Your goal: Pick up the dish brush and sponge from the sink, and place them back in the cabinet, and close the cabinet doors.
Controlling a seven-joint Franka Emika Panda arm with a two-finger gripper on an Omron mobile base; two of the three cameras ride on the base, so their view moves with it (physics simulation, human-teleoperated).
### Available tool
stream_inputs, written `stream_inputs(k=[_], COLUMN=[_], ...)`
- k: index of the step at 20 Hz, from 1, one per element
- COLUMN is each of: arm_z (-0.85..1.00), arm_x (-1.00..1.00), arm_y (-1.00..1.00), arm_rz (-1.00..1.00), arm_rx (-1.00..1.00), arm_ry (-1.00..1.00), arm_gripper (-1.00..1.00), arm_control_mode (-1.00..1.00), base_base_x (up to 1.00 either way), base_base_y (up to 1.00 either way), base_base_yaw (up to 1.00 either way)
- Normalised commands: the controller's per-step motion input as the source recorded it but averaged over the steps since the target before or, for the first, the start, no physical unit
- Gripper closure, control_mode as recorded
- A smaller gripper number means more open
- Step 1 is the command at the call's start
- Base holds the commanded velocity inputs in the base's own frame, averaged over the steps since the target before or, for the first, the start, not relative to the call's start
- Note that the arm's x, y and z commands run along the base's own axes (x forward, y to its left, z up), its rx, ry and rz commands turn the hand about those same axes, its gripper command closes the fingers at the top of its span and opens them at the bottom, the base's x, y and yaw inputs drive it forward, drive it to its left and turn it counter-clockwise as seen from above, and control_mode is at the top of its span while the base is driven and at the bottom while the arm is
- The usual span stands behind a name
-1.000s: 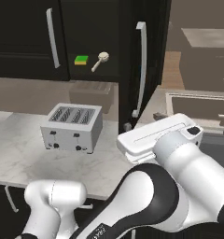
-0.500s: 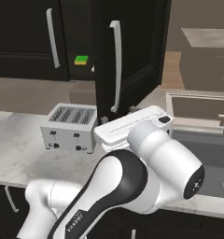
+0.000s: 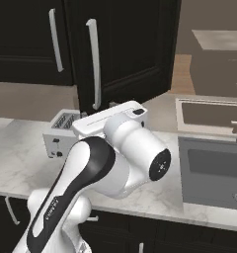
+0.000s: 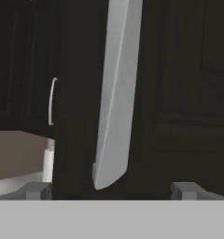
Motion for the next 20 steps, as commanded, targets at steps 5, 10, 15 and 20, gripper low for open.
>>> stream_inputs(k=[5, 10, 15, 20], arm_z=[0.00, 0.00, 0.00, 0.00], arm_x=[0.65, 0.58, 0.54, 0.54], arm_y=[0.52, 0.44, 0.35, 0.23], arm_rz=[0.00, 0.00, 0.00, 0.00], arm_rx=[0.00, 0.00, 0.00, 0.00], arm_ry=[0.00, 0.00, 0.00, 0.00], arm_gripper=[-1.00, -1.00, -1.00, -1.00], arm_control_mode=[-1.00, -1.00, -1.00, -1.00], base_base_x=[0.00, 0.00, 0.00, 0.00], base_base_y=[0.00, 0.00, 0.00, 0.00], base_base_yaw=[0.00, 0.00, 0.00, 0.00])
